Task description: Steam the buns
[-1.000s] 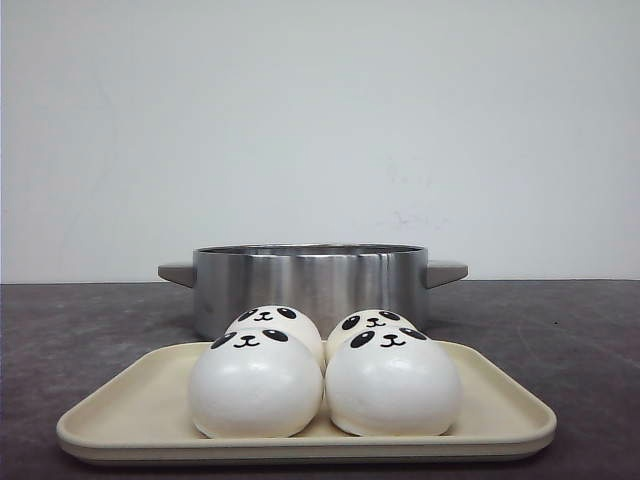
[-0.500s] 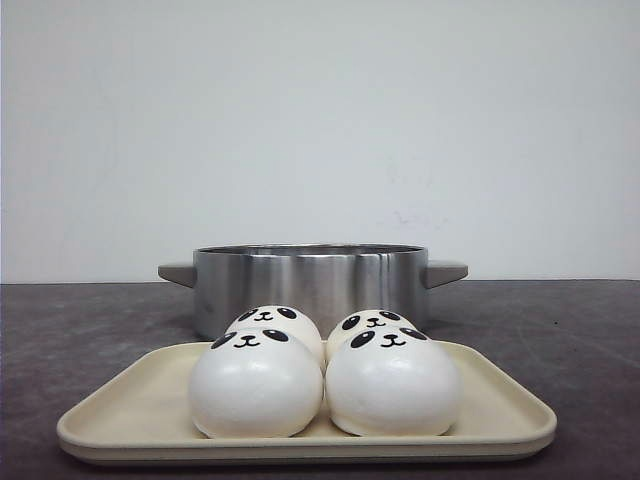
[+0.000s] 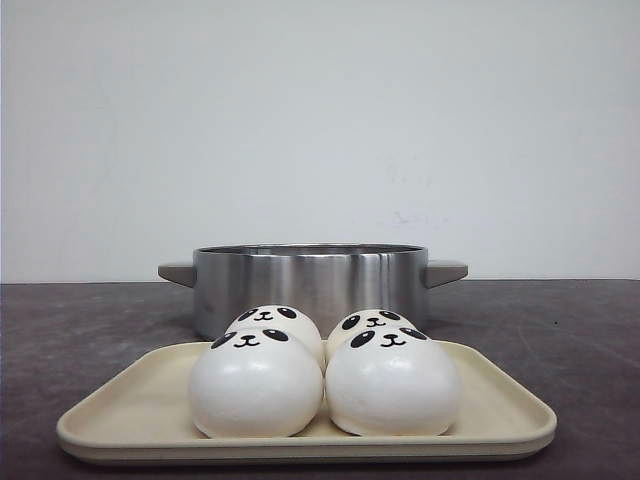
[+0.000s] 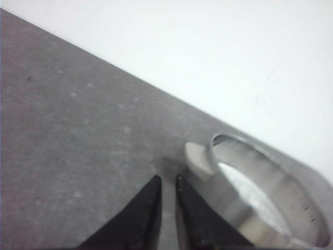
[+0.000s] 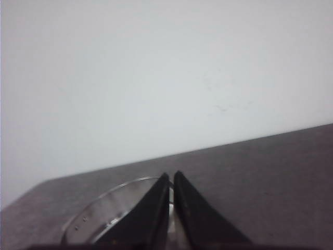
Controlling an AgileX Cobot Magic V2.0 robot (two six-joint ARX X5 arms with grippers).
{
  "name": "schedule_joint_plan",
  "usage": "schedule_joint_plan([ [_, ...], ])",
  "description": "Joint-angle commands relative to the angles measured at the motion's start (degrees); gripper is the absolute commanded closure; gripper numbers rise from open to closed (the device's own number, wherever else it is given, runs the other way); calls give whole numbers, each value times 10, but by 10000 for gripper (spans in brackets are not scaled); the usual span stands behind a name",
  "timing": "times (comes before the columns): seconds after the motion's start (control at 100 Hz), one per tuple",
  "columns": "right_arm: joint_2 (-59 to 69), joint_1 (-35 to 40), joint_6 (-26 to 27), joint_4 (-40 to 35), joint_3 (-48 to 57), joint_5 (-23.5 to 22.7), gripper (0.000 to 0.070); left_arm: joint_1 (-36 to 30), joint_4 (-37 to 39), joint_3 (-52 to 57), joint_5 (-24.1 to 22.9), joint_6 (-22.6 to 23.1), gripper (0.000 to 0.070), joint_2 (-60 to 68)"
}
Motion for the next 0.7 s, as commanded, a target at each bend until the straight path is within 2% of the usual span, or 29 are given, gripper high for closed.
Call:
schedule_joint_plan([
  [0.0, 23, 0, -45, -21, 44, 6, 693, 1, 7, 27, 8, -17, 697, 4],
  [0.14, 101, 0, -110, -63, 145, 10, 693, 0, -5, 118, 45, 1, 696, 63],
  [0.27, 184, 0, -145, -99, 248, 9, 693, 0, -68, 264, 76, 99, 697, 186],
  [0.37, 236, 0, -153, -128, 316, 3, 693, 0, -132, 387, 78, 163, 697, 282],
  [0.58, 274, 0, -149, -126, 358, -79, 687, -3, -208, 552, 85, 179, 688, 398],
  [0.63, 274, 0, -142, -126, 358, -97, 630, -9, -204, 563, 102, 179, 634, 404],
  [0.65, 274, 0, -139, -126, 358, -106, 573, -11, -201, 565, 111, 178, 598, 405],
  [0.69, 274, 0, -127, -126, 358, -119, 411, -16, -196, 565, 130, 178, 490, 405],
])
